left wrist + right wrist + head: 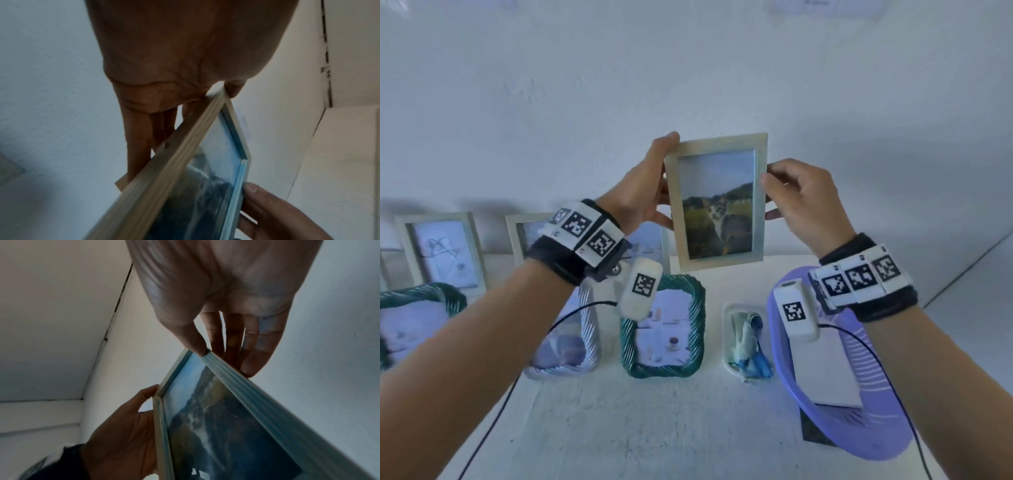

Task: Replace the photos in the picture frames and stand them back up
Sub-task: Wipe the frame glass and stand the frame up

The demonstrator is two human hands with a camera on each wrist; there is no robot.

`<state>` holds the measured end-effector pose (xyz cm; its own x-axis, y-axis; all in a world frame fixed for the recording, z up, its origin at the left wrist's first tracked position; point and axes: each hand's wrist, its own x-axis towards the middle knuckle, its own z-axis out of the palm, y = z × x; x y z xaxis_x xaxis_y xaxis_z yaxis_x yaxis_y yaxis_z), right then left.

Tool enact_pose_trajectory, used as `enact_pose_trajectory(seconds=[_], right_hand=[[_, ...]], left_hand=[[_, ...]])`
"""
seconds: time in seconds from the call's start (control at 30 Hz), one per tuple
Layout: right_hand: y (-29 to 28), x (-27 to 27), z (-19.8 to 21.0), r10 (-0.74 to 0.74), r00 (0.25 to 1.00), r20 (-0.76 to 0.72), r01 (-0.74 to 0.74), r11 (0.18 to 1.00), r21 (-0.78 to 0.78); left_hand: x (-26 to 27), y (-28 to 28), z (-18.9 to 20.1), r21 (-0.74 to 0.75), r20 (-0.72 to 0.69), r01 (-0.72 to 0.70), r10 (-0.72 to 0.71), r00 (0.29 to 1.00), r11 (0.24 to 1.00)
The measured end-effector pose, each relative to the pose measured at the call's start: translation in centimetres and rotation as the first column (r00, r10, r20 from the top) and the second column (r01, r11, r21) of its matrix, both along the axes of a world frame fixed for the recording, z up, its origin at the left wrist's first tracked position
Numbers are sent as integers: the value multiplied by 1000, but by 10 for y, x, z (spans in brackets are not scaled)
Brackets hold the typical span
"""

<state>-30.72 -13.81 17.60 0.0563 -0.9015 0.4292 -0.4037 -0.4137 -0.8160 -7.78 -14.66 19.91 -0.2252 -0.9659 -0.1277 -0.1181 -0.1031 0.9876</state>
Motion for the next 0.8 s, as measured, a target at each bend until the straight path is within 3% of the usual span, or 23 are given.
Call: enact_pose_trajectory(seconds=[0.17, 0.33, 0.6, 0.8], right_hand=[[-52, -11, -8, 0, 991, -131, 8, 998, 56], [-88, -22, -35, 20, 982, -188, 24, 973, 228], [-114, -33, -73, 93, 945, -315, 56, 900, 433], [-122, -33, -88, 172, 945, -278, 8, 838, 546]], left_hand=[[-9, -62, -12, 123, -32, 100, -97, 995, 987], [-17, -103, -33, 268, 29, 159, -172, 985, 950], [-30, -126, -77, 434, 121, 170, -244, 962, 885], [-32, -130, -86, 487, 168, 189, -304, 938, 853]])
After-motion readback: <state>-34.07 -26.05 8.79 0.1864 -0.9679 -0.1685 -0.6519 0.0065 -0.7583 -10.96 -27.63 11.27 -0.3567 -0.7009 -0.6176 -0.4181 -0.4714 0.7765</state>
